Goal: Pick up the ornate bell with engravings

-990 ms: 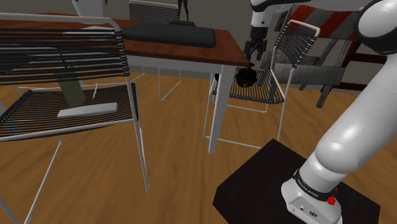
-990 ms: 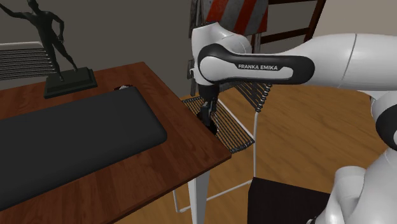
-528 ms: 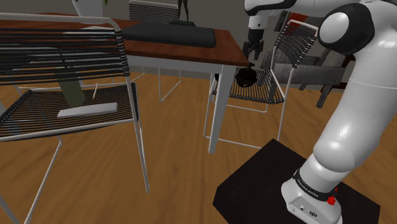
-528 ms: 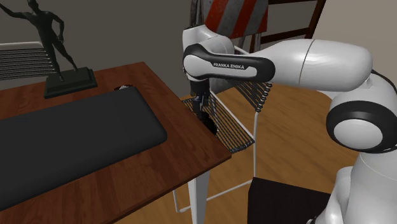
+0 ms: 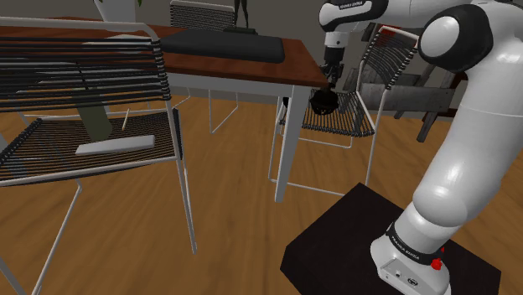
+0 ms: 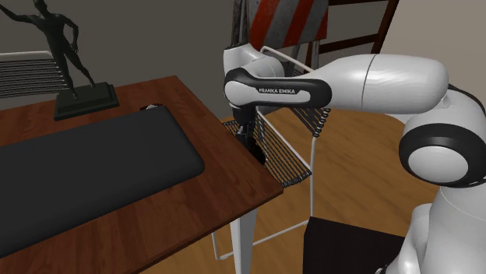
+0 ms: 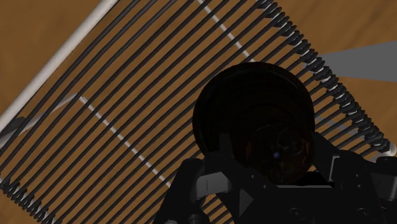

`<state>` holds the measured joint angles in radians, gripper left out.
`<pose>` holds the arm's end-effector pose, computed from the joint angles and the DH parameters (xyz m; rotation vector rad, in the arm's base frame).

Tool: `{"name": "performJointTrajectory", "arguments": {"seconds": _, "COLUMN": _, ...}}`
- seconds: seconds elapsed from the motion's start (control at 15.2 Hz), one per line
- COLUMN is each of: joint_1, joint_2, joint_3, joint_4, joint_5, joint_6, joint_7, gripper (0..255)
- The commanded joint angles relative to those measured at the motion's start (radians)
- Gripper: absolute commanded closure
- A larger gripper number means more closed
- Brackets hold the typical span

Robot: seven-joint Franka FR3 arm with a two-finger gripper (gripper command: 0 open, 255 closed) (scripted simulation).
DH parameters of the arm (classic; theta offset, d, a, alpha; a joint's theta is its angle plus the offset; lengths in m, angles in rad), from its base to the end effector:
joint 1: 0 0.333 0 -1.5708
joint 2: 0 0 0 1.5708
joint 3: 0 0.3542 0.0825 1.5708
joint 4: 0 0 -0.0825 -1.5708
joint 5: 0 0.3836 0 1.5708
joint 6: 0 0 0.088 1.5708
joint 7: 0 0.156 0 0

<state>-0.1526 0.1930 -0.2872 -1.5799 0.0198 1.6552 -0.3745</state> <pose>0.5576 -0.2452 0.5077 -3.1234 0.1031 0.1793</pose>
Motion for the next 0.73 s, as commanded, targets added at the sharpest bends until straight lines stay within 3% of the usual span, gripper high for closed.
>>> {"name": "performJointTrajectory", "arguments": {"seconds": 0.0, "joint_1": 0.001, "joint_2": 0.000, "joint_3": 0.000, "joint_4": -0.003, "joint_5": 0.000, "joint_6": 0.003, "joint_7": 0.001, "gripper": 255}}
{"name": "performJointTrajectory", "arguments": {"seconds": 0.66, "joint_1": -0.001, "joint_2": 0.001, "joint_3": -0.001, "joint_4": 0.025, "joint_5": 0.000, "joint_6": -0.024, "joint_7": -0.001, "gripper": 255}}
